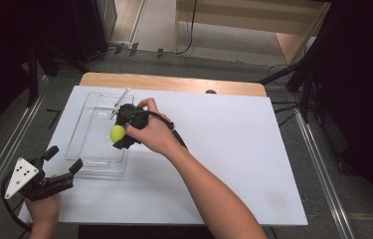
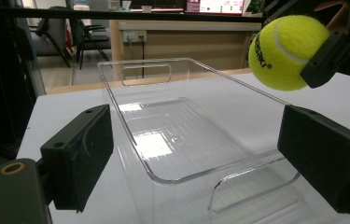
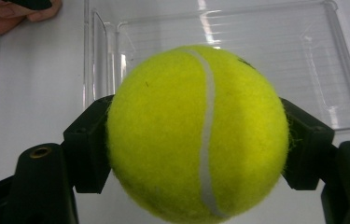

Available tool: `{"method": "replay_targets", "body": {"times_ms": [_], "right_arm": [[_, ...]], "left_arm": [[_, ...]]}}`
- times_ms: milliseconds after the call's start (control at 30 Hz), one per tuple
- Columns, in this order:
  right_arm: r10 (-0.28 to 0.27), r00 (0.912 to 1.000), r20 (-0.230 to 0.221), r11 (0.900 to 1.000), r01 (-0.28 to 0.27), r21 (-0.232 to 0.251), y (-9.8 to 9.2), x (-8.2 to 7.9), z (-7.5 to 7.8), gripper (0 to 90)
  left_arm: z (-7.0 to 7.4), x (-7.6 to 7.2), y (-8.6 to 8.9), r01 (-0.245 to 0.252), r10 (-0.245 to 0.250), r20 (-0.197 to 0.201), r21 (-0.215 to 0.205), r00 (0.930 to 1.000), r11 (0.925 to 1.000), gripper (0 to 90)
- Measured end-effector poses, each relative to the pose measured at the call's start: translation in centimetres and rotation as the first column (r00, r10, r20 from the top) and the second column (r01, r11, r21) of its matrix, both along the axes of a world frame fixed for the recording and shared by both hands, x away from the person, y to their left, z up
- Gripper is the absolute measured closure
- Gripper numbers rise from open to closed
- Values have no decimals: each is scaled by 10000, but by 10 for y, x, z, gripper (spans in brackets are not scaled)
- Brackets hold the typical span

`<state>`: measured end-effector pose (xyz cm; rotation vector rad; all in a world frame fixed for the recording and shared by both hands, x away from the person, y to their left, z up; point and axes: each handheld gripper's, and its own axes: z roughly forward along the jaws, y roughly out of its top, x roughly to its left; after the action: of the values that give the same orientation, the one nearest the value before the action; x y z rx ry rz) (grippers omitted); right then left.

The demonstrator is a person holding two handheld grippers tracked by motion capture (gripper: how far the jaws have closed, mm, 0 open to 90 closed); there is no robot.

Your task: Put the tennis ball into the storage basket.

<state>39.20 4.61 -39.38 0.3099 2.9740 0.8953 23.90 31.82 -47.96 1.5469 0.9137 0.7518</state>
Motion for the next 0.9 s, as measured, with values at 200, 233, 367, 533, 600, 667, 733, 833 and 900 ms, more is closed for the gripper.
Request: {"method": "replay_targets", "body": {"times_ms": [200,233,367,533,600,667,733,833,900], "right_arm": [[112,9999,-66,9999,-112,9,9,-2,-2,236],[38,9999,-109,10000,-38,-64,10,-3,-3,236],[207,9998,-82,9998,-208,-55,15,-3,-5,236],[253,9995,-168,9996,-255,-96,20,-4,-10,236],[306,9993,-201,9993,-310,-185,22,-4,-12,235],[223,9994,-262,9994,-230,-264,24,-4,-14,236],[265,9993,-277,9992,-272,-284,26,-4,-16,236],[280,9992,-274,9989,-290,-358,30,-5,-20,236],[366,9992,-149,9985,-372,-408,32,-4,-23,235]], "left_arm": [[0,0,0,-3,3,-1,-13,10000,10000,111],[0,0,0,2,-2,-3,-22,10000,10000,111],[0,0,0,11,-11,9,-31,10000,10000,111],[0,0,0,13,-13,12,-8,10000,10000,111],[0,0,0,13,-13,12,-19,10000,10000,111],[0,0,0,3,-3,17,-14,10000,10000,111],[0,0,0,5,-5,9,-12,10000,10000,111],[0,0,0,14,-14,8,-16,10000,10000,111],[0,0,0,14,-14,5,-6,10000,10000,111]]}}
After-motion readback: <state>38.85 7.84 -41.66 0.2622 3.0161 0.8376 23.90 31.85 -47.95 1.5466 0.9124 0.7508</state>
